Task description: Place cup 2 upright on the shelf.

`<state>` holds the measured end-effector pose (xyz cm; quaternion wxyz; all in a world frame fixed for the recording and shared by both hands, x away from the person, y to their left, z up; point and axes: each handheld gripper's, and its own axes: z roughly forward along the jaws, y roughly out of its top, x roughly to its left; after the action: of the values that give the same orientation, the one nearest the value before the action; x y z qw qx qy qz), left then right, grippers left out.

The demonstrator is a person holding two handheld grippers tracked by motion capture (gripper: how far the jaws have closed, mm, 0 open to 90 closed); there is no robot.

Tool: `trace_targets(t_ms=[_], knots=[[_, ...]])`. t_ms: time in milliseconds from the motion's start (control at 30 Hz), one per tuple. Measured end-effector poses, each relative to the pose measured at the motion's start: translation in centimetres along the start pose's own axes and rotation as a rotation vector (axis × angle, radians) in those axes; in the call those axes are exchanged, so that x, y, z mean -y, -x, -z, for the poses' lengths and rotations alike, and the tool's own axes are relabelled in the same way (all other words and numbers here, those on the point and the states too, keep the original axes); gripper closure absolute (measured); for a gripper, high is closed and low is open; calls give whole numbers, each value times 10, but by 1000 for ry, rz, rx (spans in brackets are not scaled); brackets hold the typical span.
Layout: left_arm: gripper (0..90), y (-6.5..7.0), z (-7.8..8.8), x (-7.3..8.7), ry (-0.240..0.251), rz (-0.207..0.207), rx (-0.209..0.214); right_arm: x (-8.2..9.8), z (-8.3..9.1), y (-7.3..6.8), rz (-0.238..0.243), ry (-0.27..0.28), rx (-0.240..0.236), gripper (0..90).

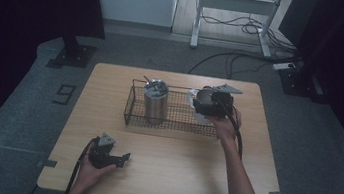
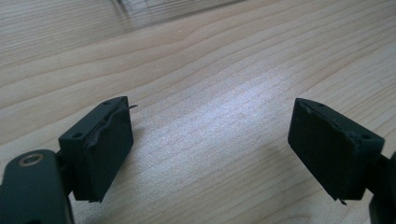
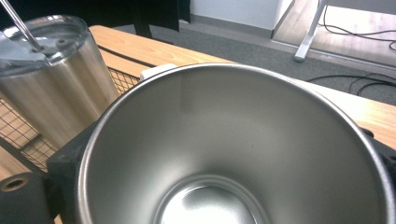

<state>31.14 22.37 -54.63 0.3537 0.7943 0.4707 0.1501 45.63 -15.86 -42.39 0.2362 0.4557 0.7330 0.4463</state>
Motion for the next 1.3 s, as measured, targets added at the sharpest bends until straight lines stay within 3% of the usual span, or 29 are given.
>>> trace_targets(t_ms=[367,767,1300], knots=[[142,0,0,0,-1,0,1,7,-12,1,-3,-24,13,62],[142,0,0,0,-1,1,1,21,-22,9,-37,-58,28,62],[142,0,0,0,-1,0,2,30,-27,10,-41,-74,26,62]])
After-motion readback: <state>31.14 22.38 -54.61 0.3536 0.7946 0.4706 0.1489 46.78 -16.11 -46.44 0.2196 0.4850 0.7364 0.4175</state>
